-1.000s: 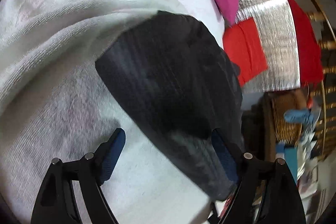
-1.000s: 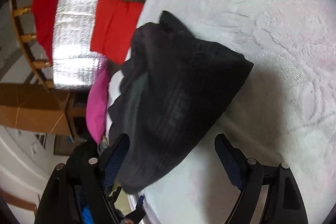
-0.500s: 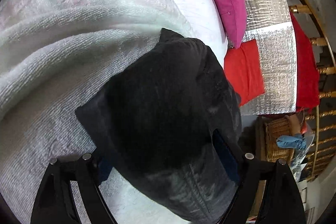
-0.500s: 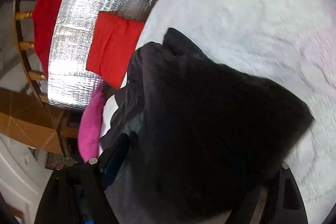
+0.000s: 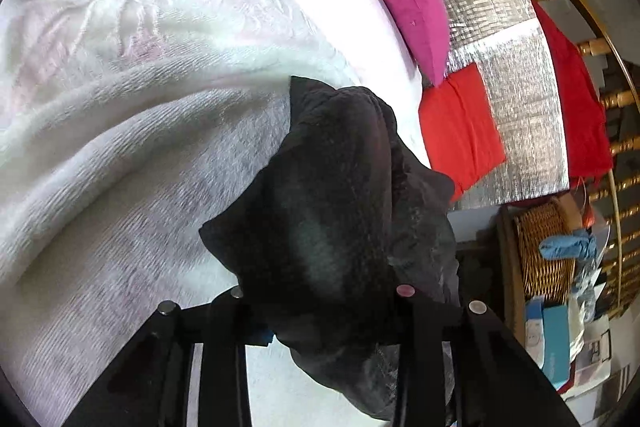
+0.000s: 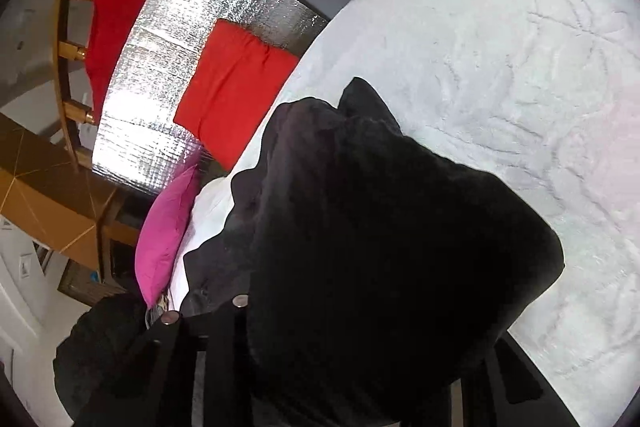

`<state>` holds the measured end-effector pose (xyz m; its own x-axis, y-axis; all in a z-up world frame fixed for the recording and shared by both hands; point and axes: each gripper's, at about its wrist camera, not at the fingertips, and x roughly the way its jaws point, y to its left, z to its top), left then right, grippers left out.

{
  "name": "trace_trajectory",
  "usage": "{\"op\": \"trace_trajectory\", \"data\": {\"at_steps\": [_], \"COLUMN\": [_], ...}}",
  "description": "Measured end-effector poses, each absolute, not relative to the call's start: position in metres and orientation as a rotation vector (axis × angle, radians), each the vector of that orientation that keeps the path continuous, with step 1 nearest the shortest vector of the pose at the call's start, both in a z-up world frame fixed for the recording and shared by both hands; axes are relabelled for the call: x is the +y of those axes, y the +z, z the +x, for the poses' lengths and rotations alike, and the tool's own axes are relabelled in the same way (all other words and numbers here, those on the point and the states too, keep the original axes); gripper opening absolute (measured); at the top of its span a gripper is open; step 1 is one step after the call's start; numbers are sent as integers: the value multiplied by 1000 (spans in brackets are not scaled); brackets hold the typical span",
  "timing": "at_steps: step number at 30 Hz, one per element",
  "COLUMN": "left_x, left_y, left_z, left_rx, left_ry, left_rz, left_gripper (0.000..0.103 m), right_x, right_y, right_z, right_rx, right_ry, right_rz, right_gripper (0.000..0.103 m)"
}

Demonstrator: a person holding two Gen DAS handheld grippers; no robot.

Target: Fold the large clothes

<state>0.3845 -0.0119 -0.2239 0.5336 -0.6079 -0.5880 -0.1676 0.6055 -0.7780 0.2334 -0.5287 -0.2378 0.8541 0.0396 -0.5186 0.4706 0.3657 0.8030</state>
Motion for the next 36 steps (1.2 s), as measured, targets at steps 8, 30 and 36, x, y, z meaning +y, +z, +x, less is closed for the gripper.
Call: {"op": "trace_trajectory", "data": {"at_steps": [8, 30, 36], "left_x": [0, 64, 7], "left_y": [-216, -181, -102], "left_z": [315, 199, 232], "left_rx": [1034, 1112, 880], "left_ry": [-342, -308, -385], "left_rz": [-833, -608, -381], "left_gripper": [34, 64, 80], "right_x": [-532, -522, -514], "right_y": [-235, -216, -139], "right_z": [172, 44, 74], "right_rx": [532, 857, 741], "right_ry": [-271, 1, 78], "right_rz": [1156, 1077, 810], "right_gripper": [38, 67, 75]}}
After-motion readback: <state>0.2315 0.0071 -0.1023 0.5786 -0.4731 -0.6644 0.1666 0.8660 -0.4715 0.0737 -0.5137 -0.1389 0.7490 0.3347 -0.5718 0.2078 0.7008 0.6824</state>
